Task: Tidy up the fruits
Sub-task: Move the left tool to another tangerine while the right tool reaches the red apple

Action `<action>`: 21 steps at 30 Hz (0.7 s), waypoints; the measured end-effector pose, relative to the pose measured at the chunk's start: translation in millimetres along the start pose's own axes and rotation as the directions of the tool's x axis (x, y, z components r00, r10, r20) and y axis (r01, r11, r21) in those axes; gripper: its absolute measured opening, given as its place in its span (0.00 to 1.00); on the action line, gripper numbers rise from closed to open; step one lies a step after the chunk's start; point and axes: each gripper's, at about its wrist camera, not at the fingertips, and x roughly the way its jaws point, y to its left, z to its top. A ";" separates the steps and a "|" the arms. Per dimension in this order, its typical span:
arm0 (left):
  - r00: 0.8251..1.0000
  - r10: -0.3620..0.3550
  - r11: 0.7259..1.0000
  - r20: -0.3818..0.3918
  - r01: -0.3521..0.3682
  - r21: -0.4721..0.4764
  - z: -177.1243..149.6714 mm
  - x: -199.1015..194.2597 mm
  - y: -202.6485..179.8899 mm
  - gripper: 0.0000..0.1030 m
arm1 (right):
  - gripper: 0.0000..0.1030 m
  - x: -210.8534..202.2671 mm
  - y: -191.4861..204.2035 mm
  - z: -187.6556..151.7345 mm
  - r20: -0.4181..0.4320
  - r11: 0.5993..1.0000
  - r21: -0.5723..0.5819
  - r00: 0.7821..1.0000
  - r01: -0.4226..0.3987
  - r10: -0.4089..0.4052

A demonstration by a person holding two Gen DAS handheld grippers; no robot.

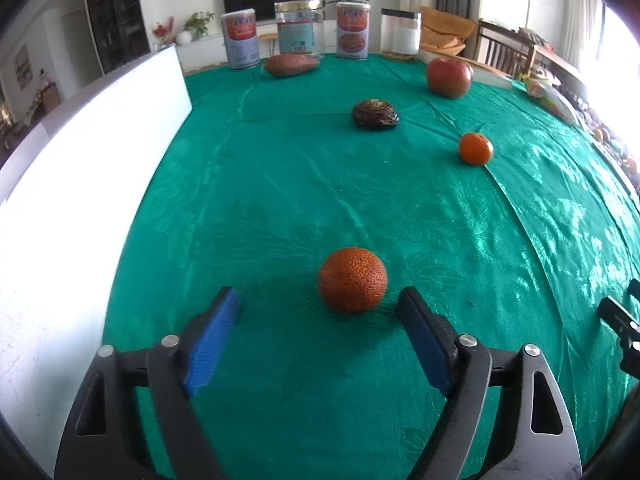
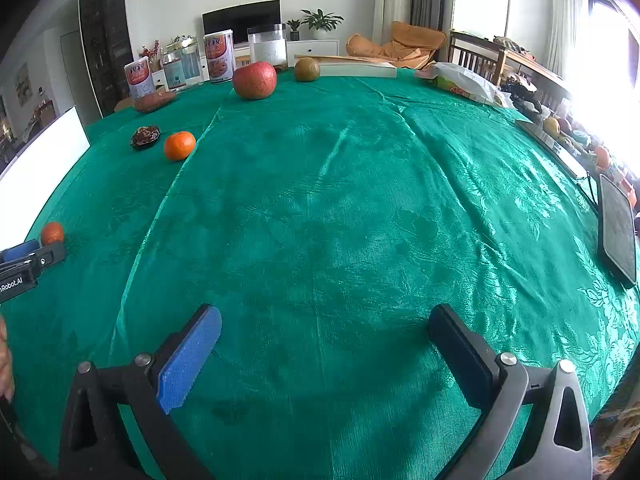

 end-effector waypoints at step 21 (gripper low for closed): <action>0.999 0.015 0.999 -0.029 -0.016 -0.044 1.8 6.6 7.1 0.99 | 1.00 -2.1 -2.6 -0.2 -0.017 1.000 0.000 1.000 -0.014 0.014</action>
